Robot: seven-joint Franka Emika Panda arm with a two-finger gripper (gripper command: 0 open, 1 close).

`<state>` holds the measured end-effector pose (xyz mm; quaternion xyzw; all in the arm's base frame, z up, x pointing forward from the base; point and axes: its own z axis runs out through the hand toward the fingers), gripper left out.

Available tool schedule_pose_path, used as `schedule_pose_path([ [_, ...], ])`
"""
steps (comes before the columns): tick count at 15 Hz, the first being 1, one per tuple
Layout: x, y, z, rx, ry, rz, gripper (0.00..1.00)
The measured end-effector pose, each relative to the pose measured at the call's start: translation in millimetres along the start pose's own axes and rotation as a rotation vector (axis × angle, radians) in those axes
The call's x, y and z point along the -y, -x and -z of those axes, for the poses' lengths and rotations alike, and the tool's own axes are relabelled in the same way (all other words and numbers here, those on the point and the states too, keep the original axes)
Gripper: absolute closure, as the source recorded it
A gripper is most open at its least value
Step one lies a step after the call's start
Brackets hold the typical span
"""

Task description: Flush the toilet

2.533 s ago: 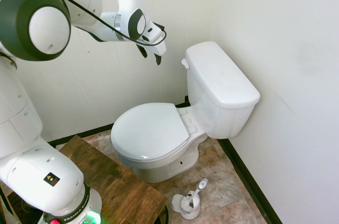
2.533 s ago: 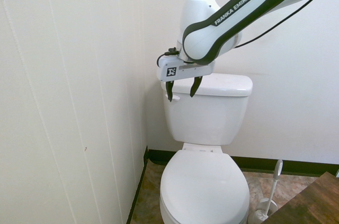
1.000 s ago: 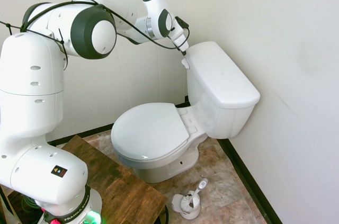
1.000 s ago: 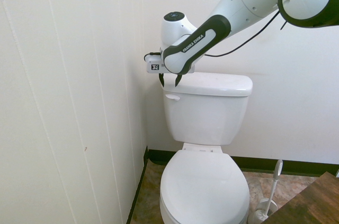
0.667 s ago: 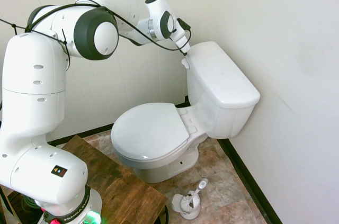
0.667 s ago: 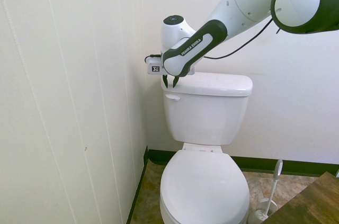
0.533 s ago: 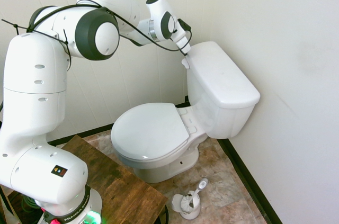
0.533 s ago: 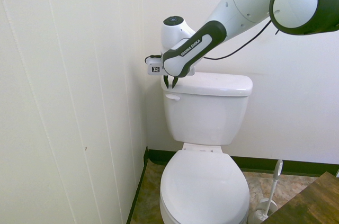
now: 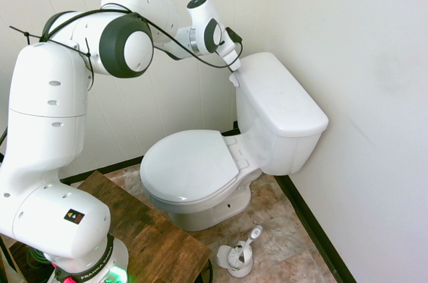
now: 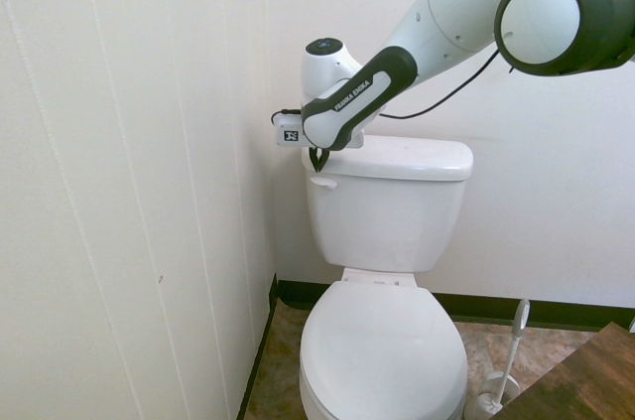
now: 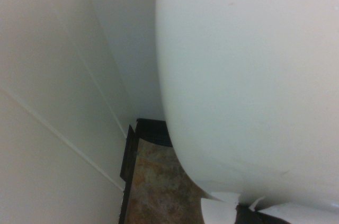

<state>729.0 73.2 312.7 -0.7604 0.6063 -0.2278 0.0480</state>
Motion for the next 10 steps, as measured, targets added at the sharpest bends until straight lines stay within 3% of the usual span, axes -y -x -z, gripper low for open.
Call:
schedule_pose_path([
  [10,-6.1,-0.4,-31.8,0.003,0.030,-0.015,1.00],
])
